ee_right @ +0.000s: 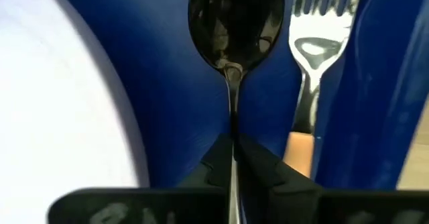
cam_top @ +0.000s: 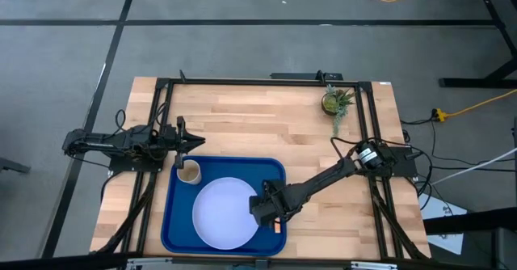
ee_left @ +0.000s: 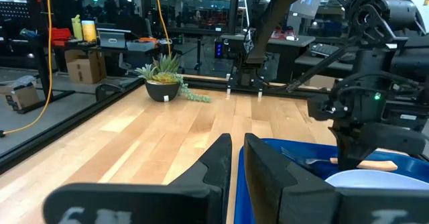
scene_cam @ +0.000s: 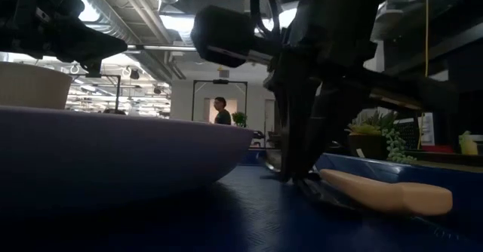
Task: Pick and place plate/cup/fork/spoon on tray
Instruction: Put the black spoon on the blue serving tray between the purple plate and orange fork
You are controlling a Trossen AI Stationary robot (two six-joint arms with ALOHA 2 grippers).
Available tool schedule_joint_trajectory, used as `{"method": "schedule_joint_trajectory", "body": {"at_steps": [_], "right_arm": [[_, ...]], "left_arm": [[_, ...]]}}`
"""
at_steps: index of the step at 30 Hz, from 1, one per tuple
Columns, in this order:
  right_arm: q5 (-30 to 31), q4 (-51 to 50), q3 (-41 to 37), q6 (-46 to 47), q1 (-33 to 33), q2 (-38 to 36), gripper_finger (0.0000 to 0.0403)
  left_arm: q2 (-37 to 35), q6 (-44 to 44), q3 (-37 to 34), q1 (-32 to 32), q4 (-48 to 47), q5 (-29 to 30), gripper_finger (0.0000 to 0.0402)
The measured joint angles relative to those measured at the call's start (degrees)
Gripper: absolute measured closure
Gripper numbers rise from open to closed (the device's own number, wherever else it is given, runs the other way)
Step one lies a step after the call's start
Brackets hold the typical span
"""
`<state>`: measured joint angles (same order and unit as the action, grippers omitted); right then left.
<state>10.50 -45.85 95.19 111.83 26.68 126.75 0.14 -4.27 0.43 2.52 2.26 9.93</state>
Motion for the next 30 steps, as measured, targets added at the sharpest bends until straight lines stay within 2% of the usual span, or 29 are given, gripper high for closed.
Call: {"method": "schedule_joint_trajectory", "body": {"at_steps": [30], "right_arm": [[0.42,-0.20,-0.02,1.27,0.15,0.34,0.0374]], "left_arm": [[0.00,-0.02,0.00,0.00,0.00,0.00,0.0368]]}}
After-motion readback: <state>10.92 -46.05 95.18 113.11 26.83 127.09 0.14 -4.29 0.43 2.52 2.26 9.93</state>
